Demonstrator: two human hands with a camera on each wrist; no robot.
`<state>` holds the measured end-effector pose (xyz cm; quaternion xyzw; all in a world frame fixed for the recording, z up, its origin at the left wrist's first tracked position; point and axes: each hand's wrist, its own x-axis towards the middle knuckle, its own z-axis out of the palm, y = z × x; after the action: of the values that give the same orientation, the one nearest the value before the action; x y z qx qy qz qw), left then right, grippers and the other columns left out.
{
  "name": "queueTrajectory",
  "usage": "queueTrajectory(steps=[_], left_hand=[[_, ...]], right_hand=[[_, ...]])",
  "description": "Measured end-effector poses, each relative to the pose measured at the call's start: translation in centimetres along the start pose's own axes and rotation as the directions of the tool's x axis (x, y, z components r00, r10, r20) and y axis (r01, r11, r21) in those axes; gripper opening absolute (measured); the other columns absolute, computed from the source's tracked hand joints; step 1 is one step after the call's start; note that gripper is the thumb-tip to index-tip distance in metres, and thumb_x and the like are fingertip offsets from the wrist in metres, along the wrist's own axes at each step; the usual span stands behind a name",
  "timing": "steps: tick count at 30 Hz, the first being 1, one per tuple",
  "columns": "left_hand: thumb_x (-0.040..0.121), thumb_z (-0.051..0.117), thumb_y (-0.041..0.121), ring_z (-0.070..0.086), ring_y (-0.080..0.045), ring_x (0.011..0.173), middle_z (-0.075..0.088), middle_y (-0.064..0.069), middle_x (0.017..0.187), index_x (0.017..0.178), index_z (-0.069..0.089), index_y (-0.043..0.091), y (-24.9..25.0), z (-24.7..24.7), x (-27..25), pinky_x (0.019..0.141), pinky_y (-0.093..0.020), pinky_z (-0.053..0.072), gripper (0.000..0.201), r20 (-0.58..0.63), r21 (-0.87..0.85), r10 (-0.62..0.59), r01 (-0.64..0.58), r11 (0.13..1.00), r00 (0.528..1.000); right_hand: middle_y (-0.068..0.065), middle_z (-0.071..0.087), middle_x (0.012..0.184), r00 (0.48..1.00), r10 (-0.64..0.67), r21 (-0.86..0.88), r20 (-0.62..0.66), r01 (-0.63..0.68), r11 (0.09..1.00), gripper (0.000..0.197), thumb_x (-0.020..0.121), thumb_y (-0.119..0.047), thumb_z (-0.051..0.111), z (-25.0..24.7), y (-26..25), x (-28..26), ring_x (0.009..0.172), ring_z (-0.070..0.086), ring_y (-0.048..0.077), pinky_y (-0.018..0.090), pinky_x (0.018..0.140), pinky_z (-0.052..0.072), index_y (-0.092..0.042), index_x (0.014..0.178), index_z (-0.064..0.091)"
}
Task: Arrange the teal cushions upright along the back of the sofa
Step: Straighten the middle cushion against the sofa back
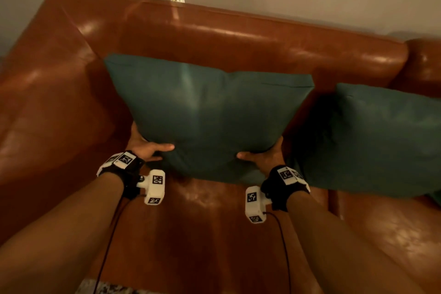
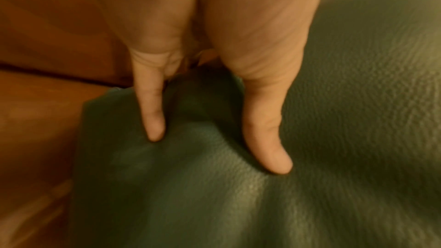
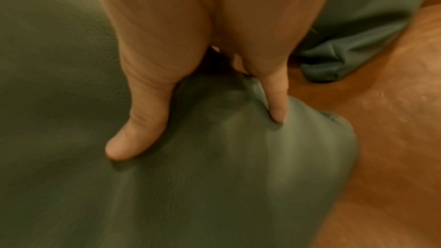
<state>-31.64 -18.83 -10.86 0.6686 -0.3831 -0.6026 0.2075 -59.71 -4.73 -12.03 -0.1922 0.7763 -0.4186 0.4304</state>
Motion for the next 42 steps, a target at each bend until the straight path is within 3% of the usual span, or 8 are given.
queueTrajectory(steps=[5, 10, 16, 21, 25, 28, 35, 42], left_hand=[[0.057, 0.079, -0.015, 0.058, -0.034, 0.113, 0.060, 0.002, 0.114, 0.129, 0.037, 0.028, -1.1, -1.0, -1.7, 0.077, -0.047, 0.055, 0.093, 0.030, -0.065, 0.051, -0.048, 0.997, 0.998], [0.026, 0.091, 0.013, 0.062, -0.027, 0.112, 0.064, -0.005, 0.122, 0.132, 0.042, 0.017, -1.5, -3.0, -1.9, 0.087, -0.050, 0.055, 0.116, 0.025, -0.077, 0.164, -0.162, 0.984, 0.986], [0.058, 0.080, -0.013, 0.054, -0.033, 0.119, 0.053, -0.001, 0.133, 0.138, 0.030, 0.028, 0.5, -1.7, 0.7, 0.074, -0.044, 0.053, 0.103, 0.071, -0.002, 0.071, -0.071, 0.997, 0.995], [0.052, 0.086, -0.004, 0.052, -0.032, 0.122, 0.051, 0.002, 0.137, 0.135, 0.030, 0.036, 0.6, -1.9, 0.9, 0.079, -0.048, 0.052, 0.107, 0.080, 0.023, 0.053, -0.055, 0.998, 0.995], [0.031, 0.088, 0.026, 0.057, -0.016, 0.106, 0.053, 0.015, 0.130, 0.136, 0.023, 0.049, 0.1, -2.2, -1.7, 0.069, -0.042, 0.055, 0.126, 0.103, 0.020, 0.140, -0.143, 0.989, 0.985], [0.049, 0.089, 0.009, 0.058, -0.018, 0.106, 0.056, 0.014, 0.123, 0.137, 0.024, 0.042, -0.6, -1.0, -2.5, 0.063, -0.034, 0.052, 0.114, 0.034, -0.042, 0.176, -0.174, 0.984, 0.984], [0.057, 0.087, 0.008, 0.054, -0.027, 0.116, 0.054, 0.012, 0.126, 0.131, 0.027, 0.047, 0.9, -0.3, -1.0, 0.082, -0.059, 0.051, 0.103, -0.022, -0.015, 0.135, -0.135, 0.991, 0.991], [0.064, 0.085, 0.012, 0.049, -0.030, 0.120, 0.045, 0.005, 0.143, 0.138, 0.025, 0.040, 0.9, -0.2, -3.1, 0.085, -0.059, 0.047, 0.099, -0.068, -0.008, 0.013, -0.013, 1.000, 0.998]], right_hand=[[-0.001, 0.045, 0.139, 0.996, -0.084, 0.147, 0.002, 0.083, 0.986, 0.118, 0.042, -0.013, 0.095, 1.0, 1.1, -3.2, 0.125, 0.047, 0.021, 0.046, 0.105, 0.042, -0.020, 0.140, 0.028], [-0.013, 0.046, 0.125, 0.985, -0.174, 0.177, -0.019, 0.174, 0.969, 0.104, 0.051, 0.006, 0.088, 1.5, 0.7, -4.5, 0.114, 0.048, 0.007, 0.008, 0.084, 0.042, -0.026, 0.130, 0.029], [0.001, 0.042, 0.141, 0.996, -0.094, 0.042, 0.002, 0.094, 0.995, 0.133, 0.028, -0.034, 0.097, 2.1, -0.4, -0.9, 0.128, 0.045, 0.022, 0.048, 0.107, 0.040, -0.023, 0.140, 0.025], [0.000, 0.040, 0.143, 0.995, -0.098, -0.028, 0.013, 0.098, 0.995, 0.142, 0.017, -0.060, 0.091, 1.8, 0.5, 0.2, 0.132, 0.043, 0.022, 0.047, 0.108, 0.040, -0.029, 0.139, 0.025], [0.000, 0.032, 0.151, 0.989, -0.139, 0.048, -0.041, 0.141, 0.989, 0.137, 0.041, -0.036, 0.093, 0.6, -0.2, -1.6, 0.135, 0.037, 0.016, 0.036, 0.110, 0.035, -0.027, 0.149, 0.009], [-0.009, 0.046, 0.137, 0.982, -0.178, 0.126, -0.058, 0.184, 0.975, 0.115, 0.048, -0.030, 0.090, 1.2, -1.2, -1.9, 0.122, 0.050, 0.008, 0.027, 0.102, 0.042, -0.031, 0.141, 0.022], [0.004, 0.038, 0.147, 0.992, -0.094, 0.067, -0.082, 0.100, 0.993, 0.139, 0.027, -0.068, 0.085, 2.1, -2.0, 0.3, 0.133, 0.042, 0.026, 0.051, 0.109, 0.038, -0.039, 0.143, 0.015], [0.008, 0.028, 0.152, 0.999, 0.041, -0.067, 0.029, -0.039, 0.997, 0.146, 0.026, -0.060, 0.086, 0.2, -3.0, -1.2, 0.136, 0.036, 0.034, 0.055, 0.108, 0.037, -0.043, 0.146, 0.004]])
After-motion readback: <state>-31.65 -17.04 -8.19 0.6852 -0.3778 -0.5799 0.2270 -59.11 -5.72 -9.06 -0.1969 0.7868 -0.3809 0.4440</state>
